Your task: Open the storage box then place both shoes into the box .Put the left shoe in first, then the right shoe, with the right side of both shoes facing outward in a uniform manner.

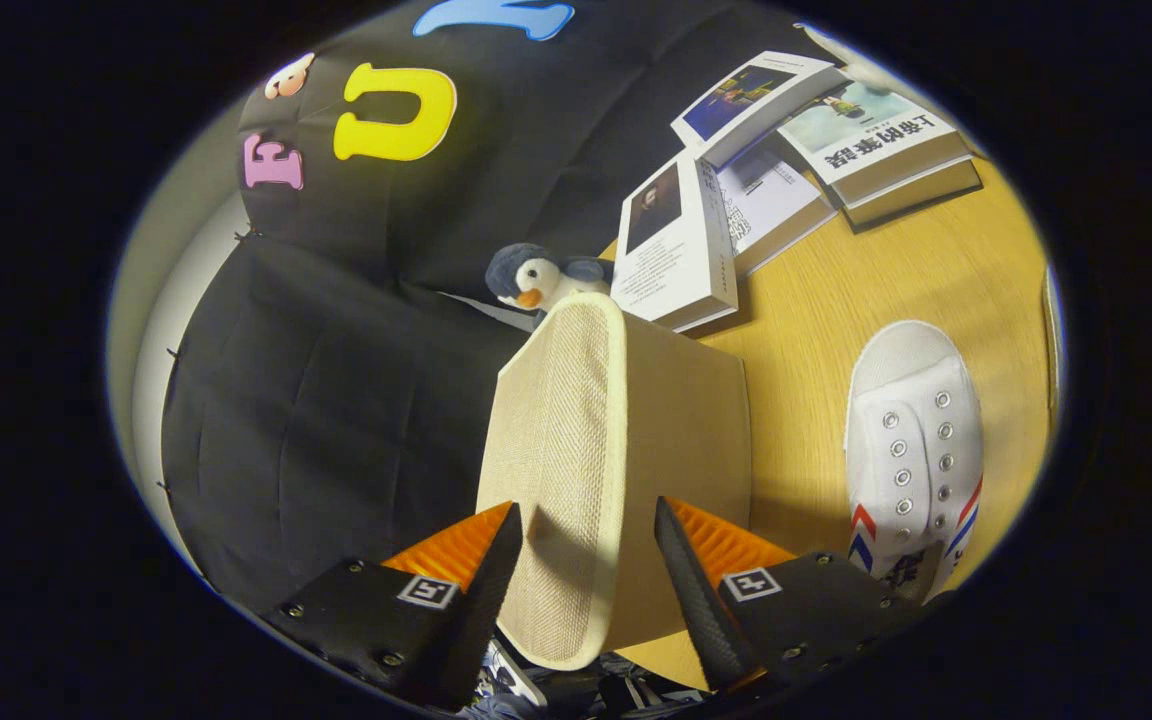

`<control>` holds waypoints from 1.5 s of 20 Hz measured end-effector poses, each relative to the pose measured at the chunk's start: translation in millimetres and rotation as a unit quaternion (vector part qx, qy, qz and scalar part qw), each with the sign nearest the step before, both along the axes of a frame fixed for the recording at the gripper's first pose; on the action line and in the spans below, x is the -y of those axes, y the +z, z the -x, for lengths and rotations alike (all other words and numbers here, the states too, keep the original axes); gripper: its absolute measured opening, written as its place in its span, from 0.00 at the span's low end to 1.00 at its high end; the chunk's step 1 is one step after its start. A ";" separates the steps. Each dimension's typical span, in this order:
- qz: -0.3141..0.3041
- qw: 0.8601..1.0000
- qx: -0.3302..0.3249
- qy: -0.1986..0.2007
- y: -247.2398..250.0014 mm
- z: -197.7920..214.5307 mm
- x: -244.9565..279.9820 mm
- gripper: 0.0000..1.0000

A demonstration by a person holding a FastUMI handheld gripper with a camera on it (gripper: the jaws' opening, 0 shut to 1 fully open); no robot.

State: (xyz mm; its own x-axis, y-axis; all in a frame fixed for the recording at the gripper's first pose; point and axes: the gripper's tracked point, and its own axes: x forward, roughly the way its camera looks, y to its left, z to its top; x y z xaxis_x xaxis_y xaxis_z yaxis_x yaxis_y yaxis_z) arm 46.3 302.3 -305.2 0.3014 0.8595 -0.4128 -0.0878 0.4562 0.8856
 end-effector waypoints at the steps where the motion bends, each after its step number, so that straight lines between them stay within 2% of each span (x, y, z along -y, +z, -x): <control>1: -0.014 1.000 -0.005 -0.006 4.7 -1.2 -2.8 0.74; 2: -0.016 1.000 -0.005 -0.020 6.7 -3.9 -1.1 0.53; 4: -0.017 0.999 -0.023 -0.027 12.1 -3.5 0.4 0.19; 6: -0.008 1.000 -0.022 -0.017 17.6 -1.9 -1.2 0.16; 7: 0.000 1.000 -0.017 -0.012 21.0 -2.1 -1.9 0.07; 13: 0.008 0.999 0.031 -0.008 70.3 -6.3 -11.9 0.06; 18: 0.042 0.994 0.102 0.019 120.1 -4.3 -36.9 0.06; 25: 0.038 0.987 0.143 0.060 180.3 2.6 -120.8 0.08; 30: 0.015 0.984 0.150 0.096 195.2 15.8 -201.9 0.09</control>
State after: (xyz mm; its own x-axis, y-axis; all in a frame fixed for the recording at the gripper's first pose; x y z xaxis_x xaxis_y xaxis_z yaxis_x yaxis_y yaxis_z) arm 30.5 504.2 -110.0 0.2471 0.9013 -0.3559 -0.4309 0.4312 0.7927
